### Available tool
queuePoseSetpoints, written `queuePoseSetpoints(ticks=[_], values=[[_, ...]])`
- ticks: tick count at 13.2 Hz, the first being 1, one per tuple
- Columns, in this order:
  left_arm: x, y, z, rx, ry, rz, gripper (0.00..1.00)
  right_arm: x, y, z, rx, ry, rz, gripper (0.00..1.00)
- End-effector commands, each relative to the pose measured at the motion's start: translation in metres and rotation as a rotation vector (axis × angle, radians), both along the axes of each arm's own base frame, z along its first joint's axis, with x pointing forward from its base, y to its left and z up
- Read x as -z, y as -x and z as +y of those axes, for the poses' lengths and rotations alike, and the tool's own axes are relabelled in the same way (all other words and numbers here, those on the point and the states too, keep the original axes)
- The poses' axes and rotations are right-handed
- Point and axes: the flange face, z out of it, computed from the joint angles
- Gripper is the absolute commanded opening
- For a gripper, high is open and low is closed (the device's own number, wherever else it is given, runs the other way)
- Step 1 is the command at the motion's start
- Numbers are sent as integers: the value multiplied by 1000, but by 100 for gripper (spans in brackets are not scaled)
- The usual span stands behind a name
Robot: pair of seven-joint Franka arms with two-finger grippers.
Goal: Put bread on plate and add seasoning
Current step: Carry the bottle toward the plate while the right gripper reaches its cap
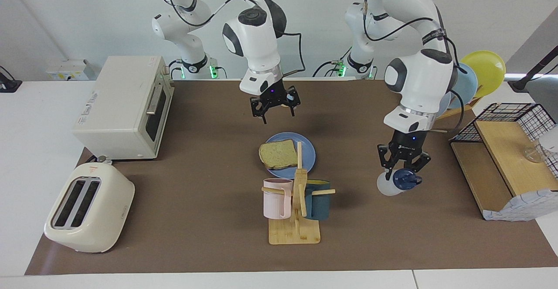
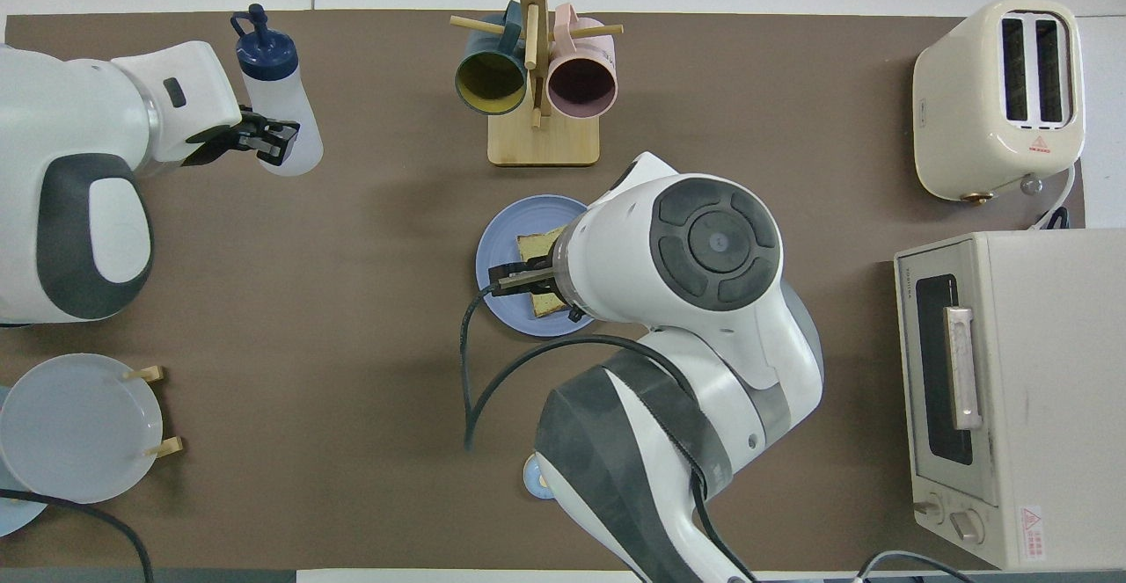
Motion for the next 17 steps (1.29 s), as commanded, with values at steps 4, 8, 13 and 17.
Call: queuePoseSetpoints(ticks=[4,8,13,17], values=[[-43,71,3,340,-58,165,0,-46,-14,-19,141,-202,174,100],[-53,126,-25,566,-109,216,0,-68,-2,-10,229,-282,225,100],[-32,176,-63,762,-162,251,0,-88,-9,-10,395,-451,287,100],[-27,186,-67,816,-165,245,0,-96,1,0,396,-461,287,75]])
